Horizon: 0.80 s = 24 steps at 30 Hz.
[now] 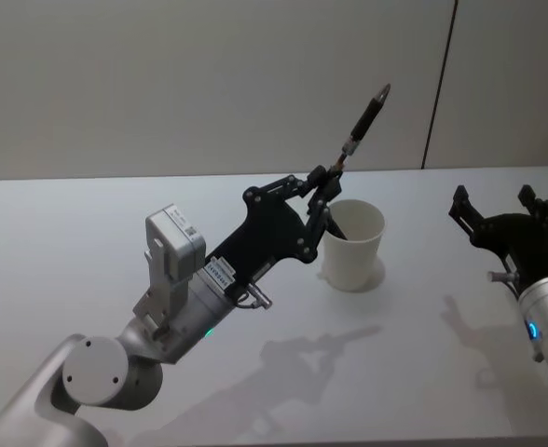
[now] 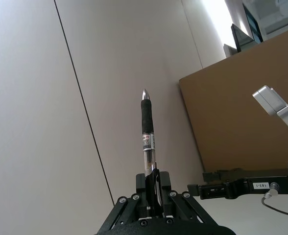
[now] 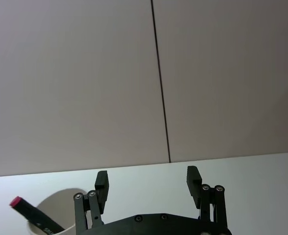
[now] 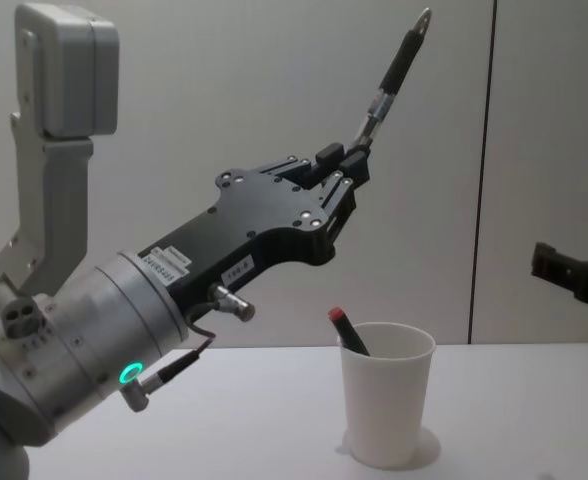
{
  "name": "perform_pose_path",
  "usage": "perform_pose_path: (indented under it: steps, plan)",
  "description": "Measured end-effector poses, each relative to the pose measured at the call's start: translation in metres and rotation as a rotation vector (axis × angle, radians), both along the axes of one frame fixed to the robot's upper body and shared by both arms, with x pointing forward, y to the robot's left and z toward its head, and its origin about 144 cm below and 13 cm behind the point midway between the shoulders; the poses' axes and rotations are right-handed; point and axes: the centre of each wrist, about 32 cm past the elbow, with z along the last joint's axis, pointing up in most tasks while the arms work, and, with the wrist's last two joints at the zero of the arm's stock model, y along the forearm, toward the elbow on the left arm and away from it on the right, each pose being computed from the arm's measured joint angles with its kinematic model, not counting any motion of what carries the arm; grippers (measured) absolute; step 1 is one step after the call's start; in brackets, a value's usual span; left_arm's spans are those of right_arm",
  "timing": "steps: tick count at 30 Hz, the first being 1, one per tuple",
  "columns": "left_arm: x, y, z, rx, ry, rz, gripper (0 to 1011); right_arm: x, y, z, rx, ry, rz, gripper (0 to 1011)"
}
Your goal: Place the pen into the pen holder.
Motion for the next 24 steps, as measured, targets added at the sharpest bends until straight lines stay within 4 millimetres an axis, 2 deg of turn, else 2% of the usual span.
perform_pose_path:
  steps: [24]
  plan:
    - [0.002, 0.0, -0.001, -0.006, -0.015, -0.016, 173, -0.014, -0.027, 0.021, 0.113, -0.097, 0.322, 1001]
